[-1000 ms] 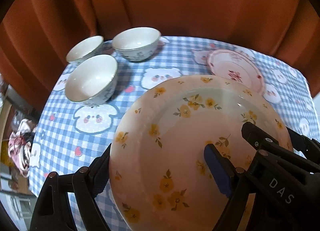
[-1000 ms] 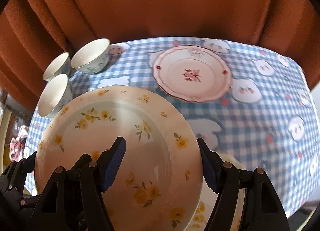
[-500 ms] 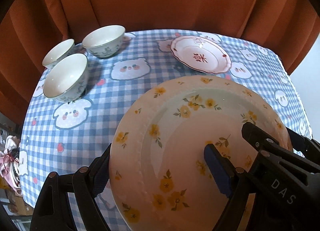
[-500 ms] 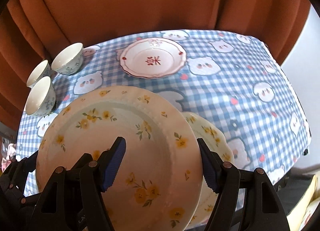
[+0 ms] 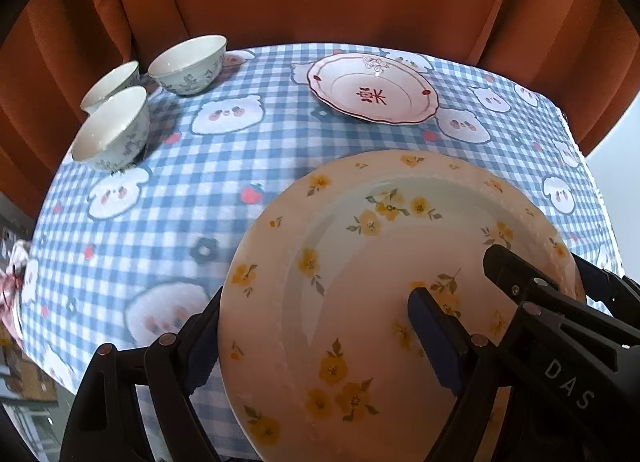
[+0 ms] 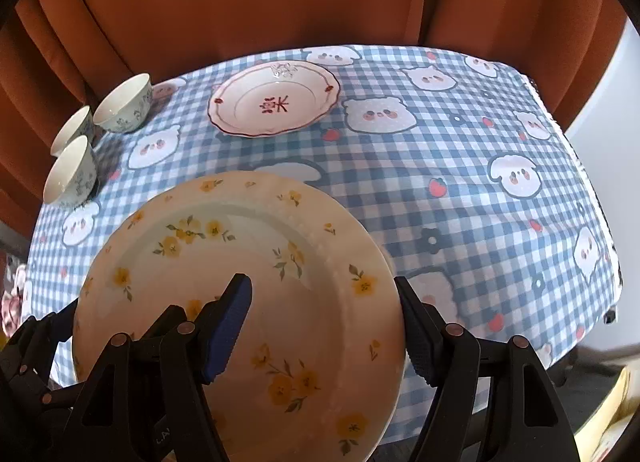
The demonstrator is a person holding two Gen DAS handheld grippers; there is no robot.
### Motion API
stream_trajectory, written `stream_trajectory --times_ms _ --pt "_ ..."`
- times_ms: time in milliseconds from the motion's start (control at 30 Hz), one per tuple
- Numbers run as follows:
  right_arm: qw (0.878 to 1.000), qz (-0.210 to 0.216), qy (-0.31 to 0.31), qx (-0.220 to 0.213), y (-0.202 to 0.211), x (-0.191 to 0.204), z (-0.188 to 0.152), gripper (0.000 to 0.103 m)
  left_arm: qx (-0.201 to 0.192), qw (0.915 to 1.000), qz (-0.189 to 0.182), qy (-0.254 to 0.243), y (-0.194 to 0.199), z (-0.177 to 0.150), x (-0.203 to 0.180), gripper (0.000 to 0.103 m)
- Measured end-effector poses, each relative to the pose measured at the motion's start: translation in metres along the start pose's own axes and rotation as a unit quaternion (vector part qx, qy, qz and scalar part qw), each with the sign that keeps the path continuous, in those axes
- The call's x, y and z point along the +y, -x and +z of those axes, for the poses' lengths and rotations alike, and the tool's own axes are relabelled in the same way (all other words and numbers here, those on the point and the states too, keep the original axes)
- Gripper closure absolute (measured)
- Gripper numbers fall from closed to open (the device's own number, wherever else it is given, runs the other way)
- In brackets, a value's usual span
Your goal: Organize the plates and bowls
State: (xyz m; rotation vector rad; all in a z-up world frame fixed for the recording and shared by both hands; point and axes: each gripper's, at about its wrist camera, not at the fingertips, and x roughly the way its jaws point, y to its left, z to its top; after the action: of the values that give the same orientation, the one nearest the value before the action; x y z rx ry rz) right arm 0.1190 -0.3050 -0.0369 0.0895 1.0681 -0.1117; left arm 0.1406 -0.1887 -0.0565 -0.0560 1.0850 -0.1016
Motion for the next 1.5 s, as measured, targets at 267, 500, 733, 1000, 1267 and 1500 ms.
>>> stream_trajectory --times_ms 267,500,733,1000,1267,1500 --pt "0.999 0.002 0.038 0.004 -0.009 -0.040 0.002 0.029 0.008 0.9994 0.003 0.033 -0.012 -0.009 -0.034 0.016" --pt "0.998 0.004 0.066 0.020 -0.023 -0.056 0.000 0.029 0.019 0.9980 0.011 0.060 -0.023 -0.023 -0.048 0.017" --pt "0.996 0.001 0.089 0.033 -0.035 -0.062 -0.005 0.029 0.032 0.9961 0.009 0.081 -0.035 -0.030 -0.052 0.017" --pt "0.994 0.000 0.099 0.035 -0.043 -0.062 -0.004 0.029 0.038 0.9943 0.009 0.099 -0.043 -0.032 -0.052 0.016" --pt "0.993 0.007 0.109 0.034 -0.050 -0.056 0.001 0.030 0.046 0.9920 0.019 0.116 -0.051 -0.030 -0.044 0.016" --pt "0.992 0.020 0.112 0.045 -0.060 -0.052 0.002 0.032 0.043 0.9918 0.034 0.115 -0.054 -0.030 -0.040 0.016"
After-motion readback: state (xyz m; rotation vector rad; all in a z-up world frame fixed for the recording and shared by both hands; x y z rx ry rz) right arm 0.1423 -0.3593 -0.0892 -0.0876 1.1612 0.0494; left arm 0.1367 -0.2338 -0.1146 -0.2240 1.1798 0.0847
